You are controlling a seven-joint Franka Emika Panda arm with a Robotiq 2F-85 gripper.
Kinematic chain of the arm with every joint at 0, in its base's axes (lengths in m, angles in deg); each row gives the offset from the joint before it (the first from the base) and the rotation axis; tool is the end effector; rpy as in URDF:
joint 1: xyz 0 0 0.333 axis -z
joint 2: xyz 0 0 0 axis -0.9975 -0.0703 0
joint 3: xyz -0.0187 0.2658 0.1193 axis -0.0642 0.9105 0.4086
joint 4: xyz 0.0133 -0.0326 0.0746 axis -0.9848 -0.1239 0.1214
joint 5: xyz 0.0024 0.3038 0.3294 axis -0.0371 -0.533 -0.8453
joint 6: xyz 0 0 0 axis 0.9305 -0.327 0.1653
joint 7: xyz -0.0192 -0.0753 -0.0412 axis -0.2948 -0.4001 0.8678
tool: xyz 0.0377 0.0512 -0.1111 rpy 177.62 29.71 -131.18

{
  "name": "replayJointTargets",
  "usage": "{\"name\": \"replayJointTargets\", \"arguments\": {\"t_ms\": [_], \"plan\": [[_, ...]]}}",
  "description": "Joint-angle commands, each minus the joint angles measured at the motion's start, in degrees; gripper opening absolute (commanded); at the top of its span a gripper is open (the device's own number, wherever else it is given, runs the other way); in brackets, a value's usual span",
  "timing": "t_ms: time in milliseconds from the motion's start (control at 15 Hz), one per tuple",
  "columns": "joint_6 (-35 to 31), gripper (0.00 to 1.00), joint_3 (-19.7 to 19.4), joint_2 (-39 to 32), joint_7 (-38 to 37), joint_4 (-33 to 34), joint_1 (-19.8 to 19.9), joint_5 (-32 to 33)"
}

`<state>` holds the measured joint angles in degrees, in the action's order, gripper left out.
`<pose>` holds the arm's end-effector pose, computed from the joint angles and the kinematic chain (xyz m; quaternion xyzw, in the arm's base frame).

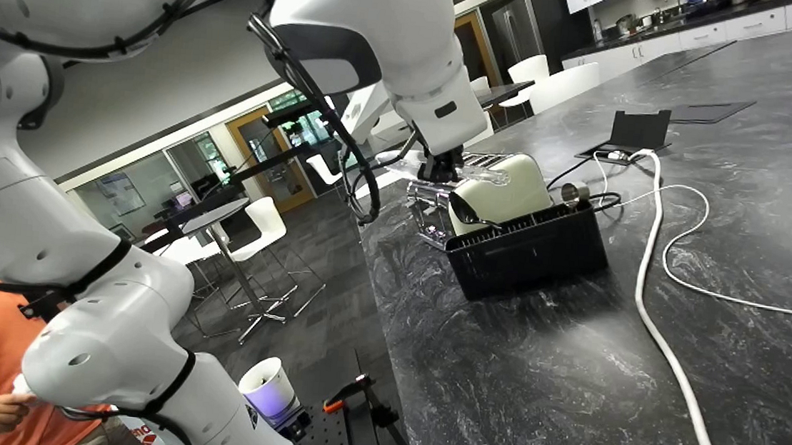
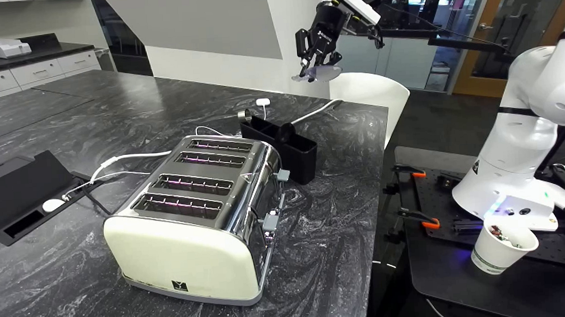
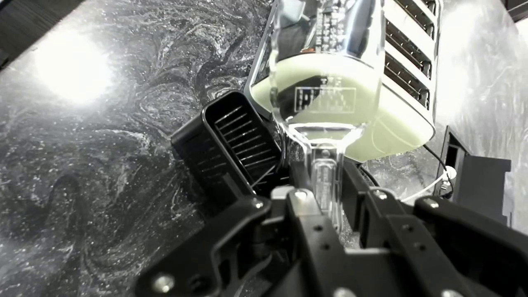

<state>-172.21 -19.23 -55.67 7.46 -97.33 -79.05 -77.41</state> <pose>0.5226 -0.1103 0.3602 -0.8172 0.4396 0.0648 0.3672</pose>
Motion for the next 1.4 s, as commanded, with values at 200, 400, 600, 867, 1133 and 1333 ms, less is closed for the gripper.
{"name": "replayJointTargets", "arguments": {"t_ms": [200,400,600,867,1133,1333], "plan": [[5.04,0.06,0.68,-0.45,-8.9,1.48,1.33,-8.61],[10.66,0.06,0.36,-0.68,-15.99,2.07,2.06,-9.79],[18.02,0.06,-0.1,-0.73,-19.94,1.24,2.88,-11.79],[25.69,0.06,-0.89,-3.29,-19.48,-1.34,4.17,-17.42],[27.48,0.06,-0.71,-8.66,-19.97,-3.84,4.73,-24.88],[26.59,0.06,-0.54,-12.84,-20.15,-4.92,4.49,-31.03]]}}
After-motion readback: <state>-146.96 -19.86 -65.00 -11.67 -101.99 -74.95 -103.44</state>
